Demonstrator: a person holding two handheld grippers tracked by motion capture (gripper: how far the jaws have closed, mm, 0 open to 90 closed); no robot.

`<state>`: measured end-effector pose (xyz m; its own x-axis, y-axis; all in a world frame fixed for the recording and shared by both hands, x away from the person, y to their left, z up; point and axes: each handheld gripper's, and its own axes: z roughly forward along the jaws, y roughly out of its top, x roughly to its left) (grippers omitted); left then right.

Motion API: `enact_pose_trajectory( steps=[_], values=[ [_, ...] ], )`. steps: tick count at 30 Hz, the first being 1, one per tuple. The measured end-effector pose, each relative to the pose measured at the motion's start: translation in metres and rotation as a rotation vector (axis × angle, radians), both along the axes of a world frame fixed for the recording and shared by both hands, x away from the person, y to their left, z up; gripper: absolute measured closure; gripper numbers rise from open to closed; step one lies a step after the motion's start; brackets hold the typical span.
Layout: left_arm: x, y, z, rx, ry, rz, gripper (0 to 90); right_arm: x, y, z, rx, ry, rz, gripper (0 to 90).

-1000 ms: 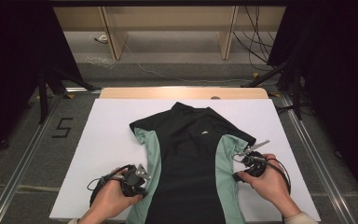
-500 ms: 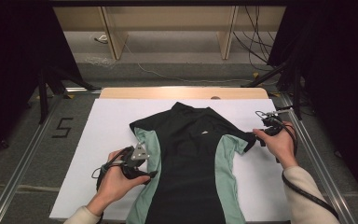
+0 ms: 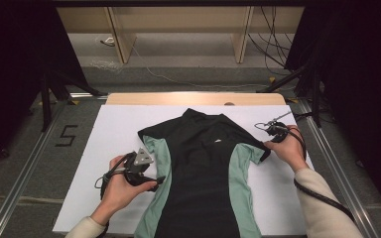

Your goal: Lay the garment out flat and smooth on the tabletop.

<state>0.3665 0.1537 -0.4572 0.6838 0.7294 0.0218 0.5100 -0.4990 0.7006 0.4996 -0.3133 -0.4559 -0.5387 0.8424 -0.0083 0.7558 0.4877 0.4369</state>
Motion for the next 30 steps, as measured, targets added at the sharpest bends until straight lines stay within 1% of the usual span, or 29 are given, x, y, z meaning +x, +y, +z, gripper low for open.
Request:
enact_pose_trajectory(
  steps=[1,3,5,7,9,11,12,13,14,15,16,17,18,19,20,21,22,23,24,25,26,28,30],
  values=[
    [0.001,0.001,0.000,-0.002,-0.001,0.008,16.6,0.003,-0.002,0.003,-0.009,-0.025,-0.012,87.7],
    [0.003,0.003,-0.002,-0.002,0.003,0.016,16.6,0.010,-0.005,0.012,-0.009,-0.080,-0.035,87.8],
    [0.003,0.004,-0.003,-0.002,0.007,0.017,16.6,0.016,-0.006,0.022,-0.029,-0.161,-0.052,87.7],
    [0.004,0.003,-0.004,0.003,0.008,0.016,16.6,0.021,-0.006,0.031,-0.039,-0.229,-0.045,87.5],
    [0.004,0.003,-0.004,0.001,0.008,0.018,16.6,0.024,-0.004,0.034,-0.061,-0.267,-0.046,87.2],
    [0.005,0.005,-0.003,0.002,0.006,0.021,16.6,0.024,-0.002,0.033,-0.097,-0.312,-0.033,86.3],
    [0.006,0.006,-0.002,-0.003,0.003,0.022,16.7,0.023,0.000,0.030,-0.112,-0.316,-0.023,82.8],
    [0.008,0.007,0.000,-0.006,-0.001,0.028,16.8,0.022,0.002,0.026,-0.125,-0.303,-0.013,76.2],
    [0.011,0.008,0.003,-0.010,-0.010,0.035,16.9,0.021,0.003,0.021,-0.138,-0.272,-0.005,67.1],
    [0.015,0.010,0.007,-0.013,-0.020,0.047,17.1,0.020,0.003,0.017,-0.138,-0.236,-0.003,64.9],
    [0.019,0.011,0.011,-0.019,-0.030,0.057,17.6,0.016,0.003,0.016,-0.130,-0.257,-0.010,63.1],
    [0.025,0.012,0.015,-0.029,-0.039,0.072,18.1,0.011,0.002,0.018,-0.124,-0.286,-0.030,59.4],
    [0.031,0.013,0.019,-0.032,-0.050,0.085,19.2,0.005,0.002,0.021,-0.107,-0.311,-0.055,57.6],
    [0.038,0.013,0.023,-0.030,-0.057,0.097,20.1,-0.002,0.002,0.024,-0.074,-0.330,-0.073,56.7],
    [0.046,0.014,0.026,-0.027,-0.063,0.112,21.2,-0.008,0.002,0.026,-0.048,-0.337,-0.077,55.8],
    [0.055,0.014,0.028,-0.022,-0.068,0.126,22.4,-0.015,0.003,0.027,-0.022,-0.324,-0.073,55.5],
    [0.064,0.014,0.030,-0.018,-0.072,0.144,24.2,-0.021,0.004,0.027,0.017,-0.293,-0.070,55.1],
    [0.076,0.015,0.031,-0.012,-0.069,0.164,25.3,-0.026,0.005,0.024,0.066,-0.254,-0.065,54.6],
    [0.083,0.015,0.031,-0.012,-0.065,0.177,26.8,-0.031,0.007,0.019,0.101,-0.196,-0.066,54.2],
    [0.092,0.015,0.030,-0.017,-0.056,0.197,28.1,-0.033,0.007,0.016,0.110,-0.180,-0.066,54.2],
    [0.100,0.015,0.029,-0.016,-0.041,0.209,29.8,-0.035,0.007,0.012,0.111,-0.177,-0.075,54.1],
    [0.115,0.014,0.026,-0.014,-0.011,0.222,32.2,-0.035,0.003,0.004,0.121,-0.168,-0.110,53.6],
    [0.129,0.013,0.021,0.006,0.034,0.236,36.0,-0.032,-0.002,-0.002,0.125,-0.172,-0.142,53.1]
  ],
)
